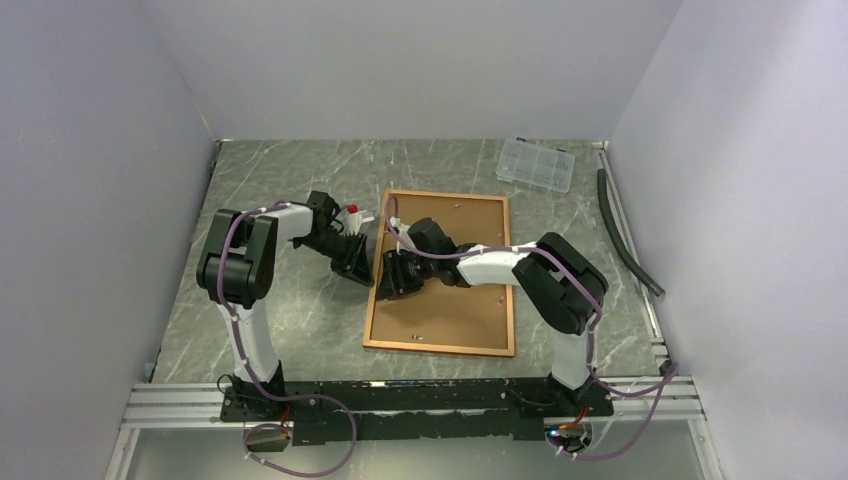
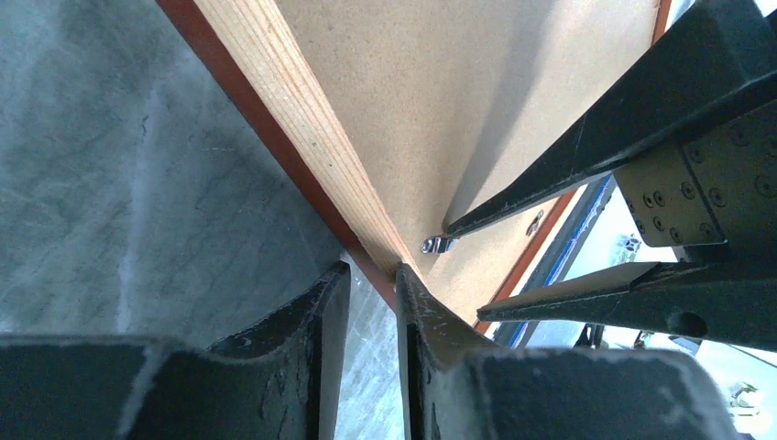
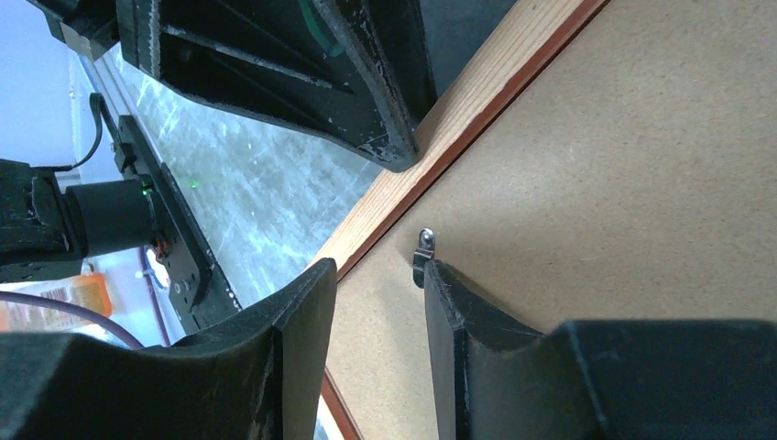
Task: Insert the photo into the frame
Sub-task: Install the photo frame at the center of the board.
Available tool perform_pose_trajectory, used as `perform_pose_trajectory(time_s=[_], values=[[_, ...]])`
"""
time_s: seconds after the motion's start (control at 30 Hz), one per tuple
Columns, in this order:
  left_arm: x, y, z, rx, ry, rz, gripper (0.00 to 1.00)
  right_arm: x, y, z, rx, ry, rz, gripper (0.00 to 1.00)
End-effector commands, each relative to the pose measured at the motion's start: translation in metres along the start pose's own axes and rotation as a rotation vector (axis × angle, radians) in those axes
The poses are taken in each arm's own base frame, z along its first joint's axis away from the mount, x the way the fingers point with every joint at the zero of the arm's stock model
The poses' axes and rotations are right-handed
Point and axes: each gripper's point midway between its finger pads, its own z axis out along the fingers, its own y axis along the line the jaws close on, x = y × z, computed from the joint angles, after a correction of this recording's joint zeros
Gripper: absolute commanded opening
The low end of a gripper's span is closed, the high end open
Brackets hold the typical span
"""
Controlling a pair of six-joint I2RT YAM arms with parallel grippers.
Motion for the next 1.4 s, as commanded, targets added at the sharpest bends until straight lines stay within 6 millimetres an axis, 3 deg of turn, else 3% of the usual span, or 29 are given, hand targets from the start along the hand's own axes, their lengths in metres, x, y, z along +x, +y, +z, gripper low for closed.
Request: perform_pose_trajectory(time_s=[0.0, 0.8, 0.97, 1.1, 1.23, 1.37], values=[[-0.003, -0.004, -0.004, -0.017, -0.016, 0.034, 0.30, 0.000, 0.009, 0.004, -0.032, 0.019, -0.028, 0.44], [-0.002, -0.006, -0.008, -0.027, -0.016, 0.048, 0.26, -0.007, 0.010, 0.021, -0.064, -0.004, 0.015, 0.42], [0.000, -0.005, -0.006, -0.022, -0.010, 0.039, 0.19, 0.001, 0.013, 0.018, -0.060, 0.000, 0.024, 0.42], [0.005, -0.001, 0.000, -0.011, 0.002, 0.013, 0.11, 0.016, 0.005, 0.013, 0.025, -0.002, 0.054, 0.36], [0.007, 0.001, 0.004, 0.005, 0.021, -0.018, 0.07, 0.017, 0.000, 0.006, 0.074, -0.045, 0.069, 0.24], [0.004, 0.002, 0.005, 0.008, 0.022, -0.022, 0.06, 0.017, 0.000, 0.012, 0.061, -0.042, 0.085, 0.24]])
